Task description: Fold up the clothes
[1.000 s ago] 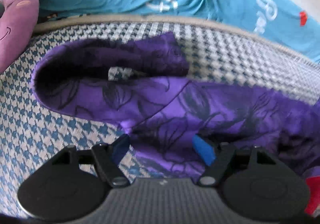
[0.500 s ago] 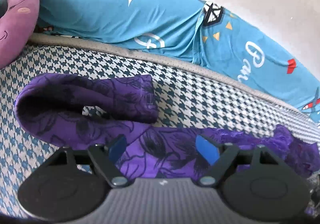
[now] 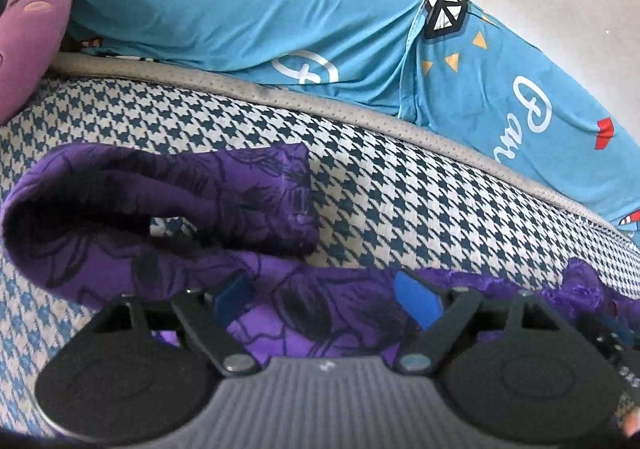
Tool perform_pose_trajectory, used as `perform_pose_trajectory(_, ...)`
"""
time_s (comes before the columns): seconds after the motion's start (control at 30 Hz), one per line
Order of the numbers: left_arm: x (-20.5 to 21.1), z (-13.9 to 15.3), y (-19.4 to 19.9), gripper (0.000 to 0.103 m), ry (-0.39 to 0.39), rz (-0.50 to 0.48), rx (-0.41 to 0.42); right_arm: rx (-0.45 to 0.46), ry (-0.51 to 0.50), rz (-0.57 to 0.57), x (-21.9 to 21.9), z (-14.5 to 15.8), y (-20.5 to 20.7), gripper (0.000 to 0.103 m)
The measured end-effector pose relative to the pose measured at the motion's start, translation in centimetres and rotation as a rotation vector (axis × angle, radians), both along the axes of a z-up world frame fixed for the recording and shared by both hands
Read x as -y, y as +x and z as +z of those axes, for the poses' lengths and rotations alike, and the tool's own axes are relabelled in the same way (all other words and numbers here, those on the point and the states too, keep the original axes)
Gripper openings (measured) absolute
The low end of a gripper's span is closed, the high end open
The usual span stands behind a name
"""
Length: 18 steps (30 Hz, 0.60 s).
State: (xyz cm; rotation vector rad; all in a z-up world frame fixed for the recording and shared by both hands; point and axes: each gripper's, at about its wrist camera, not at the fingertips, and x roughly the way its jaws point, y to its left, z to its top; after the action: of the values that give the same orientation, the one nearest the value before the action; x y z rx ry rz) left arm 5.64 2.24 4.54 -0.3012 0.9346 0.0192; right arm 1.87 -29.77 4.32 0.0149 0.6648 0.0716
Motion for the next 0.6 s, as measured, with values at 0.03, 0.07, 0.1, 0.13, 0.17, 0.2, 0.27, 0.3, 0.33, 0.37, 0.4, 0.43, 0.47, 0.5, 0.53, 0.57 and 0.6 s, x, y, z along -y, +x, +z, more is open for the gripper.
perform_pose_trajectory(0.03, 0.1, -0.1, 0.1, 0.084, 0.000, 0.001, -0.005, -0.005, -0.003, -0.008, 0.0, -0.3, 0.3, 0.042)
perform_pose_trajectory(0.07, 0.1, -0.2, 0.3, 0.084, 0.002, 0.004, -0.008, -0.018, -0.005, -0.015, 0.0, -0.6, 0.6, 0.039)
perform_pose_trajectory(0.1, 0.2, -0.3, 0.3, 0.084, 0.003, 0.005, -0.011, -0.033, -0.007, -0.023, -0.1, -0.9, 0.8, 0.025)
perform_pose_trajectory(0.13, 0.2, -0.3, 0.4, 0.084, 0.004, 0.006, -0.012, -0.037, -0.004, -0.024, -0.1, -1.0, 0.9, 0.016)
perform_pose_trajectory(0.17, 0.2, -0.3, 0.3, 0.084, 0.004, 0.005, -0.011, -0.036, 0.001, -0.022, -0.1, -1.0, 0.8, 0.014)
perform_pose_trajectory(0.2, 0.2, -0.3, 0.3, 0.085, 0.003, 0.004, -0.009, -0.030, 0.002, -0.019, -0.2, -0.9, 0.6, 0.011)
perform_pose_trajectory(0.27, 0.0, -0.1, 0.3, 0.087, 0.004, 0.015, -0.002, -0.019, 0.028, -0.015, 0.3, -0.4, 0.0, 0.009)
perform_pose_trajectory(0.3, -0.1, 0.0, 0.2, 0.089, 0.005, 0.023, 0.002, -0.013, 0.046, -0.012, 0.6, -0.1, -0.5, 0.009)
perform_pose_trajectory(0.33, -0.3, 0.0, 0.2, 0.093, 0.006, 0.030, 0.005, -0.004, 0.065, -0.003, 1.0, 0.3, -1.0, 0.009)
perform_pose_trajectory(0.37, -0.3, 0.1, 0.2, 0.095, 0.008, 0.035, 0.009, 0.008, 0.078, 0.013, 1.4, 0.8, -1.9, 0.009)
perform_pose_trajectory(0.4, -0.4, 0.2, 0.2, 0.096, 0.013, 0.039, 0.012, 0.019, 0.087, 0.026, 1.6, 1.2, -2.6, 0.008)
perform_pose_trajectory(0.43, -0.5, 0.2, 0.1, 0.096, 0.018, 0.043, 0.017, 0.024, 0.099, 0.035, 1.9, 1.5, -3.5, 0.008)
perform_pose_trajectory(0.47, -0.5, 0.3, 0.1, 0.096, 0.021, 0.047, 0.022, 0.024, 0.113, 0.043, 2.2, 1.7, -4.4, 0.008)
perform_pose_trajectory(0.5, -0.6, 0.3, 0.0, 0.096, 0.026, 0.051, 0.027, 0.023, 0.115, 0.050, 2.4, 1.8, -5.3, 0.008)
perform_pose_trajectory(0.53, -0.5, 0.4, -0.1, 0.096, 0.034, 0.052, 0.034, 0.022, 0.113, 0.057, 2.5, 1.9, -6.1, 0.008)
perform_pose_trajectory(0.57, -0.5, 0.4, -0.2, 0.096, 0.043, 0.052, 0.041, 0.023, 0.103, 0.067, 2.4, 2.0, -7.1, 0.008)
perform_pose_trajectory(0.6, -0.4, 0.5, -0.3, 0.097, 0.053, 0.051, 0.047, 0.023, 0.094, 0.076, 2.2, 2.1, -7.9, 0.008)
